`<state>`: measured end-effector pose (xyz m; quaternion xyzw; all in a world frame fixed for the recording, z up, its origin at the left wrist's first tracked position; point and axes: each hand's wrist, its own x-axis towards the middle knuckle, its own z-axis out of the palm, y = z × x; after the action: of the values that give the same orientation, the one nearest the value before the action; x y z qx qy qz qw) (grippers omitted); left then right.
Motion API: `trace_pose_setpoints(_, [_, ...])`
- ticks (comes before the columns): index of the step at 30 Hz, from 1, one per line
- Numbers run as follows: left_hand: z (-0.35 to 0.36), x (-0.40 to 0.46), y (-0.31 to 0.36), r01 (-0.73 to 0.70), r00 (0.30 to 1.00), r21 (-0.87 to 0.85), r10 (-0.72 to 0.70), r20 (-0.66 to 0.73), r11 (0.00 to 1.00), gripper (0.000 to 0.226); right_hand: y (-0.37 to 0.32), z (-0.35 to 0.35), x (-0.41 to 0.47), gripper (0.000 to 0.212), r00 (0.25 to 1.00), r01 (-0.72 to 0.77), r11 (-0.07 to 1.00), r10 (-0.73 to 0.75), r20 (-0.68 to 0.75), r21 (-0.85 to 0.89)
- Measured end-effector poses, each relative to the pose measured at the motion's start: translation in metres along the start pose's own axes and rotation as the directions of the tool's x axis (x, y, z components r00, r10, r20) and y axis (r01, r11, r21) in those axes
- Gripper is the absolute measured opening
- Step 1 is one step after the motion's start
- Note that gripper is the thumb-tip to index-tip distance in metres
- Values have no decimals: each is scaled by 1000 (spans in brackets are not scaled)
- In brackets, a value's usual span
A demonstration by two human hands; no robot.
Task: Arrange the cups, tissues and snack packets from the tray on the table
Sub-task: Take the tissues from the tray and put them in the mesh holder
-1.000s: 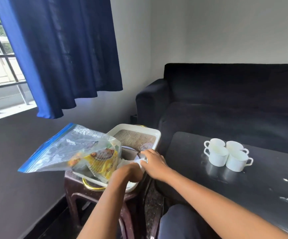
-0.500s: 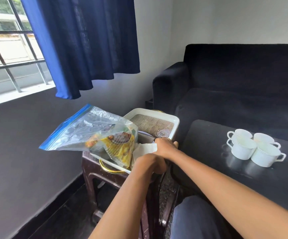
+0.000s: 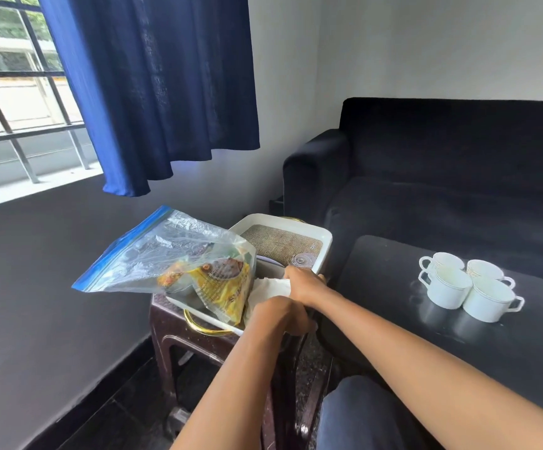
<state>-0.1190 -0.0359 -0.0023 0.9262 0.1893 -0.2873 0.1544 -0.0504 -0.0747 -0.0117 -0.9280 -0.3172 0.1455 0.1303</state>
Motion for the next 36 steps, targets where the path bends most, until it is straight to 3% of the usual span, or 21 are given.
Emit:
trace_pose_setpoints(2, [-1,-3,1,-12,1000,15,13,-24,1000,57,-3,-2,0,33,999,-29,1000,29,22,1])
trace_pose_setpoints(4, [-3,-6,1,-17,999,30,18,-50,999,58,-4,-3,4,11,997,-57,998,58,45,-22])
trace_pose_setpoints(6, [-4,-8,1,-18,998,41,20,-54,999,59,-7,-3,5,16,996,-73,997,74,49,-25])
trace_pose_setpoints(9, [-5,-9,1,-22,999,57,24,-46,998,59,-8,-1,6,8,996,-72,997,74,57,-38])
trace_pose_setpoints(11, [-5,-10,1,-23,999,64,26,-46,998,58,-7,-1,4,17,998,-63,998,64,22,-32])
trace_pose_setpoints(14, [-6,-10,1,-35,995,28,37,-96,999,55,-1,-2,1,6,996,-29,999,31,-86,26])
trace_pose_setpoints(16, [-5,-8,2,-42,990,-31,38,-133,999,55,4,-5,-2,18,987,-3,996,17,-159,85])
trace_pose_setpoints(18, [-4,-7,3,-45,988,-94,31,-154,995,61,8,-9,-4,25,977,18,989,14,-213,150])
trace_pose_setpoints(21, [-4,-11,3,-3,981,-185,-33,-189,983,79,12,-18,-7,8,953,18,966,61,-296,256])
trace_pose_setpoints(23, [-5,-14,3,3,973,-222,-54,-225,975,83,16,-23,-9,21,932,14,929,123,-342,371])
trace_pose_setpoints(26, [-8,-17,5,-13,960,-273,-64,-274,962,85,26,-33,-14,32,898,-1,820,252,-361,572])
trace_pose_setpoints(29, [-10,-16,6,-45,945,-383,-85,-315,923,87,41,-39,-19,13,879,4,658,356,-316,753])
trace_pose_setpoints(31, [-11,-17,8,-59,934,-476,-120,-336,877,84,50,-42,-25,11,886,26,495,391,-250,869])
trace_pose_setpoints(34, [-16,-16,10,-62,909,-572,-190,-371,818,67,64,-44,-37,14,895,48,271,416,-162,961])
trace_pose_setpoints(36, [-20,-16,11,-176,879,-636,-170,-445,752,50,70,-44,-47,12,898,69,161,419,-131,985])
